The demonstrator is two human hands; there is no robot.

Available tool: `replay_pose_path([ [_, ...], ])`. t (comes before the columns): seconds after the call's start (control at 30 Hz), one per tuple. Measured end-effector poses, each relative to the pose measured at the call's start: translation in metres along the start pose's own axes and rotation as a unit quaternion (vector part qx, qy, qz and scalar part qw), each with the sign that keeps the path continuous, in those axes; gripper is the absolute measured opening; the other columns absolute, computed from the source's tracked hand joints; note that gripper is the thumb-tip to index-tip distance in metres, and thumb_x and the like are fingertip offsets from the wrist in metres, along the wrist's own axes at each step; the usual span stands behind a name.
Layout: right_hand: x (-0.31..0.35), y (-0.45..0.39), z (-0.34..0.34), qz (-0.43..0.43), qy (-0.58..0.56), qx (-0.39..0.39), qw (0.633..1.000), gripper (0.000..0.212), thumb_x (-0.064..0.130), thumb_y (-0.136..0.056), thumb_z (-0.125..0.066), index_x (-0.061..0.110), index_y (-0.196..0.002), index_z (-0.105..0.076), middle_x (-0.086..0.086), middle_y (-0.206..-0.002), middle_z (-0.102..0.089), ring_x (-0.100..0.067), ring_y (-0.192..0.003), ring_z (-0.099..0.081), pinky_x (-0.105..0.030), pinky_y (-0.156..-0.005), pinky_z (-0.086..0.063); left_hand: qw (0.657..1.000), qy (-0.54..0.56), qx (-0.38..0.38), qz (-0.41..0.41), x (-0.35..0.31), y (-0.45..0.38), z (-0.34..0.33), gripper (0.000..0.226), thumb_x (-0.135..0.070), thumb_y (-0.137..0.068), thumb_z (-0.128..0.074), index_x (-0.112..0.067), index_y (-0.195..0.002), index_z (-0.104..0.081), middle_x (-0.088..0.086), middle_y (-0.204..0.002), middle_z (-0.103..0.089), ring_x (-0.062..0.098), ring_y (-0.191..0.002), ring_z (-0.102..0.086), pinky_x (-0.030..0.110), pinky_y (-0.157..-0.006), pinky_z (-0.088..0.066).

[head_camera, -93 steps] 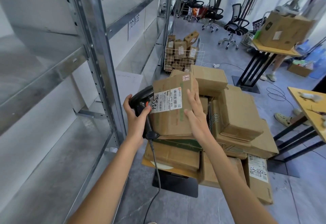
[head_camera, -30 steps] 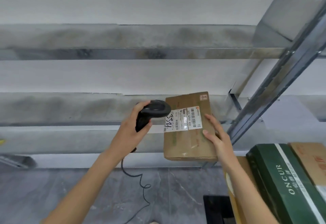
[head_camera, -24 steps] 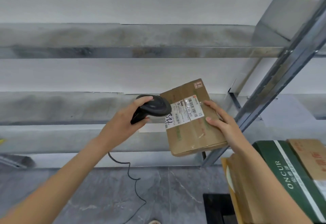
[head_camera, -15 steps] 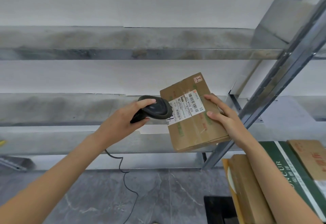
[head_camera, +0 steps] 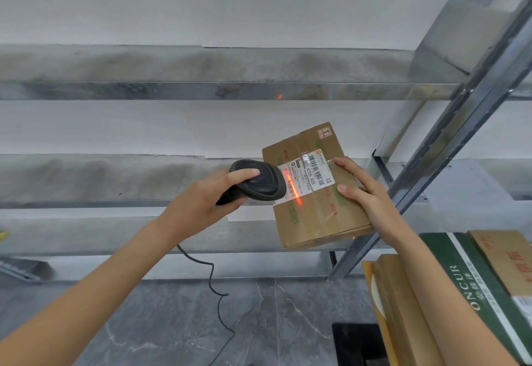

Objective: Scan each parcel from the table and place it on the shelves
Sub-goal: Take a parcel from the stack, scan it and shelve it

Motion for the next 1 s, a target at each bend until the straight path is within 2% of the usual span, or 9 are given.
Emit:
replay_pose_path([
  [0.13,-0.003,0.0,0.002,-0.007,0.0,0.0,1.0,0.046,0.013,-0.101,-0.055,0.04,-0.139,-0.05,0.005,-0.144,-0.05,-0.019,-0.113,-0.063,-0.021,-0.075,-0.056,1.0,0.004,0.0,-0.005,-0.002,-0.002,-0.001,0.074,-0.009,-0.09,-0.074,-0.041,-0.145,-0.037,-0.002,-0.121,-0.066,0.004,-0.1,-0.06,0.009,-0.086,-0.047],
  [0.4,-0.002,-0.002,0.006,-0.009,0.005,-0.007,1.0,0.047,0.013,-0.101,-0.054,0.041,-0.138,-0.05,0.008,-0.142,-0.05,-0.018,-0.11,-0.064,-0.02,-0.075,-0.056,1.0,-0.005,0.0,-0.019,-0.001,-0.004,-0.004,0.08,-0.002,-0.086,-0.077,-0.039,-0.144,-0.037,-0.013,-0.118,-0.058,-0.002,-0.096,-0.056,0.005,-0.085,-0.044],
  [0.53,-0.003,-0.001,0.008,-0.004,-0.002,-0.004,1.0,0.047,0.011,-0.101,-0.054,0.042,-0.136,-0.052,0.007,-0.143,-0.05,-0.018,-0.11,-0.064,-0.019,-0.074,-0.055,0.999,-0.012,0.008,-0.037,-0.004,-0.006,-0.004,0.078,-0.001,-0.087,-0.076,-0.037,-0.144,-0.038,-0.012,-0.119,-0.057,-0.004,-0.094,-0.052,0.001,-0.086,-0.04],
  [0.63,-0.004,0.0,0.01,-0.002,-0.008,-0.004,1.0,0.047,0.01,-0.101,-0.054,0.043,-0.134,-0.052,0.007,-0.142,-0.051,-0.019,-0.11,-0.064,-0.019,-0.073,-0.055,0.999,-0.015,0.007,-0.04,-0.008,-0.008,-0.004,0.072,-0.005,-0.089,-0.073,-0.037,-0.144,-0.039,-0.008,-0.118,-0.06,0.006,-0.092,-0.058,0.005,-0.084,-0.043],
  [0.7,-0.005,0.001,0.011,-0.002,-0.015,-0.006,1.0,0.047,0.01,-0.1,-0.054,0.045,-0.132,-0.053,0.008,-0.141,-0.052,-0.019,-0.111,-0.064,-0.019,-0.073,-0.055,0.999,-0.024,0.007,-0.039,-0.01,-0.009,-0.004,0.071,-0.006,-0.088,-0.072,-0.036,-0.144,-0.04,-0.001,-0.116,-0.065,0.011,-0.091,-0.06,0.014,-0.079,-0.049],
  [0.8,-0.009,0.002,0.01,-0.007,-0.024,-0.002,1.0,0.048,0.011,-0.101,-0.054,0.049,-0.13,-0.053,0.011,-0.141,-0.051,-0.018,-0.111,-0.064,-0.019,-0.074,-0.055,0.999,-0.033,-0.003,-0.037,-0.012,-0.008,-0.005,0.064,-0.017,-0.093,-0.067,-0.038,-0.145,-0.036,-0.003,-0.117,-0.063,0.011,-0.091,-0.061,0.016,-0.078,-0.05],
  [0.9,-0.013,-0.001,0.0,-0.009,-0.043,0.002,0.999,0.049,0.013,-0.101,-0.054,0.055,-0.126,-0.056,0.016,-0.142,-0.051,-0.008,-0.104,-0.066,-0.017,-0.074,-0.055,0.999,-0.007,-0.024,0.022,-0.01,0.004,-0.006,0.056,-0.027,-0.099,-0.065,-0.04,-0.146,-0.037,-0.013,-0.121,-0.059,0.008,-0.1,-0.063,0.017,-0.085,-0.051],
  [1.0,-0.023,-0.015,-0.026,-0.025,-0.085,0.011,0.996,0.048,0.014,-0.101,-0.055,0.056,-0.123,-0.058,0.018,-0.134,-0.057,-0.007,-0.104,-0.068,-0.022,-0.076,-0.057,0.981,0.052,-0.082,0.166,-0.002,0.029,-0.008,0.069,-0.018,-0.095,-0.07,-0.056,-0.142,-0.036,-0.036,-0.125,-0.054,-0.003,-0.109,-0.061,0.011,-0.09,-0.047],
])
Point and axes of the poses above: each hand's wrist, its own y-axis away from the middle knuckle, its own z-axis out of the back of the hand, x = y × z, the point moved 3 cm from there along -y, towards the middle knuckle
